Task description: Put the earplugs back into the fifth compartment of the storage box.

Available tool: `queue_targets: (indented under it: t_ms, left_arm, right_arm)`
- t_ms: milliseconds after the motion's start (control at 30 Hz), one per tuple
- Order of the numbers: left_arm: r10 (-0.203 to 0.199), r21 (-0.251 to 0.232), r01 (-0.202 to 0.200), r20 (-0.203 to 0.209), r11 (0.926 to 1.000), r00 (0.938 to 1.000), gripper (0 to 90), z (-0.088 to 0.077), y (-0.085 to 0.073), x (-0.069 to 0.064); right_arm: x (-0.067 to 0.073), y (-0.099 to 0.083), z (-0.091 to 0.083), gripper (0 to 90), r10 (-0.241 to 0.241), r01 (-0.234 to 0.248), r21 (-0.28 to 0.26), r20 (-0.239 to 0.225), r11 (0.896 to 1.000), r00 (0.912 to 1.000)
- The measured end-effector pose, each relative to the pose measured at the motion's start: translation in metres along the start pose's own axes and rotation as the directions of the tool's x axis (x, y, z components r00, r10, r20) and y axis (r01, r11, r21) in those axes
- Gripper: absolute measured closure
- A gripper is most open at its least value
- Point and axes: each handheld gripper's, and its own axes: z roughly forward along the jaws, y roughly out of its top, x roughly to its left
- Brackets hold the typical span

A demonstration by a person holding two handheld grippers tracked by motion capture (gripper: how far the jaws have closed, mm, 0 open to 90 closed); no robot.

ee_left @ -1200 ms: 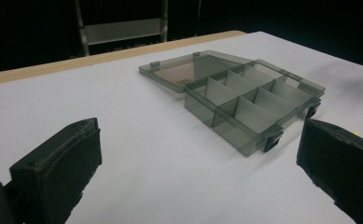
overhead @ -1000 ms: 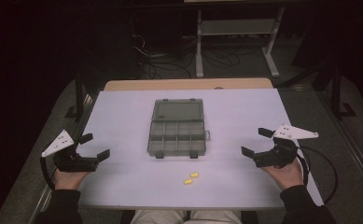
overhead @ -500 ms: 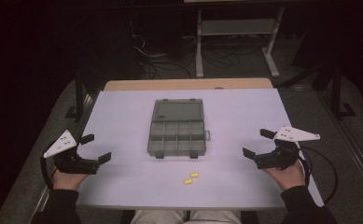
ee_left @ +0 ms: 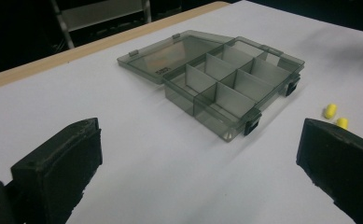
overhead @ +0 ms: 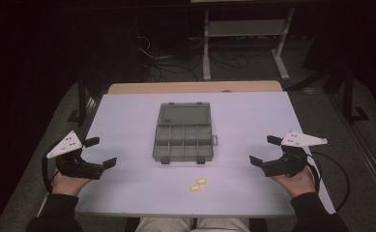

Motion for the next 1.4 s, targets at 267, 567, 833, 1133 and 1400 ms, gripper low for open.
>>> queue_targets:
  t_ms: [267,567,833,1133,1400]
  left_arm:
    - [0.051,0.027,-0.052,0.043,0.9983,0.9978,0.0,0.011,0.018,-0.012]
    - [0.096,0.050,-0.101,0.099,0.9936,0.9905,0.0,0.032,0.037,-0.027]
    - [0.131,0.073,-0.143,0.149,0.9870,0.9801,0.0,0.050,0.046,-0.041]
    - [0.190,0.121,-0.220,0.219,0.9680,0.9571,0.0,0.074,0.048,-0.063]
    - [0.216,0.138,-0.258,0.261,0.9563,0.9408,0.4,0.085,0.048,-0.077]
  right_arm:
    - [0.001,0.000,0.001,0.0,-0.002,0.002,0.007,-0.003,1.000,1.0000]
    - [0.001,0.000,-0.001,0.0,-0.003,0.003,0.000,0.002,1.000,1.0000]
    - [0.001,0.000,-0.001,0.0,-0.005,0.005,0.003,0.001,1.000,1.0000]
    - [0.001,0.000,-0.001,0.0,-0.003,0.003,0.002,0.001,1.000,1.0000]
    - [0.001,0.000,0.000,0.0,-0.009,0.009,0.008,-0.003,1.000,1.0000]
